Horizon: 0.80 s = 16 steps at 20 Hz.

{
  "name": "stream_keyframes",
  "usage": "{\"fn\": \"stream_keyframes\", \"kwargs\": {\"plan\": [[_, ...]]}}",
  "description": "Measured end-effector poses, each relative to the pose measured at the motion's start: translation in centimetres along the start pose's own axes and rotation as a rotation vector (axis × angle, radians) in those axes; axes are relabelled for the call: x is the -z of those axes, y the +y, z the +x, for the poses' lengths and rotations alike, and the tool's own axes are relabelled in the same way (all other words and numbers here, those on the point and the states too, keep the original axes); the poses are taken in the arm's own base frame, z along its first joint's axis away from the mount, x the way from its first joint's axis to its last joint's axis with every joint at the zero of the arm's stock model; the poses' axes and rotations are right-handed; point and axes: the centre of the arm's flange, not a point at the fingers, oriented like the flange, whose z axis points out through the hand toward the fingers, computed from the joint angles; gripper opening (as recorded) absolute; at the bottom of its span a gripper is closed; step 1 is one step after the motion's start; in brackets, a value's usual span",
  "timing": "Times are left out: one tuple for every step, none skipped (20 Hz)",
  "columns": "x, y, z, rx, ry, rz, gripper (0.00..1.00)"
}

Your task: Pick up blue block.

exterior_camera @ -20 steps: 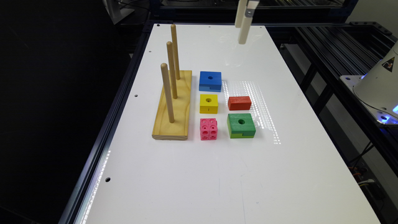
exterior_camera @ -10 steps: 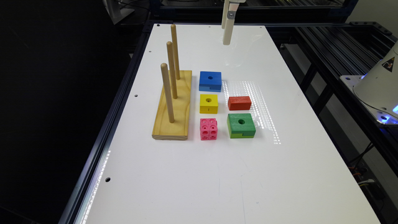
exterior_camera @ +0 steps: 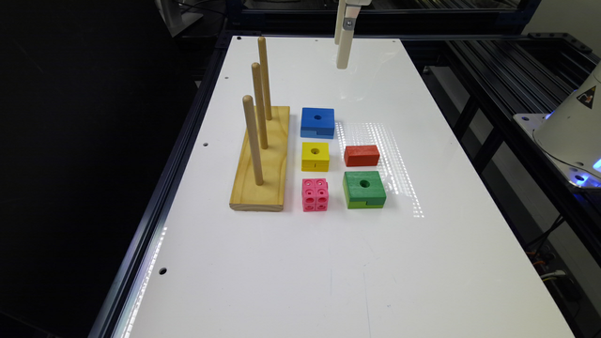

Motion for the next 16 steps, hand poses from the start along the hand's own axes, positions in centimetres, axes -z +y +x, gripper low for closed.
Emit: {"fn": "stream_keyframes", "kwargs": {"plan": [[-0.5,0.0,0.0,0.000,-0.002,-0.002,1.00],[-1.1,-0.1,0.1,0.000,-0.004,-0.003,1.00],[-1.6,-0.1,0.2,0.000,-0.005,-0.004,1.00],[-2.2,-0.2,0.2,0.000,-0.005,-0.004,1.00],[-2.7,-0.2,0.3,0.000,-0.005,-0.004,1.00],[-3.0,-0.3,0.3,0.000,-0.006,-0.004,1.00],[-3.2,-0.3,0.4,0.000,-0.006,-0.004,1.00],[-3.4,-0.3,0.4,0.000,-0.005,-0.004,1.00],[-3.4,-0.3,0.4,-0.001,-0.004,-0.003,1.00],[-3.3,-0.2,0.5,-0.001,-0.004,-0.002,1.00],[-3.3,-0.2,0.5,-0.002,-0.003,-0.002,1.00],[-3.3,-0.2,0.5,-0.002,-0.003,-0.002,1.00],[-3.3,-0.2,0.6,-0.002,-0.002,-0.001,1.00],[-3.3,-0.2,0.6,-0.002,-0.002,-0.001,1.00],[-3.2,-0.2,0.6,-0.002,-0.002,-0.001,1.00],[-3.2,-0.2,0.6,-0.002,-0.002,-0.001,1.00]]}}
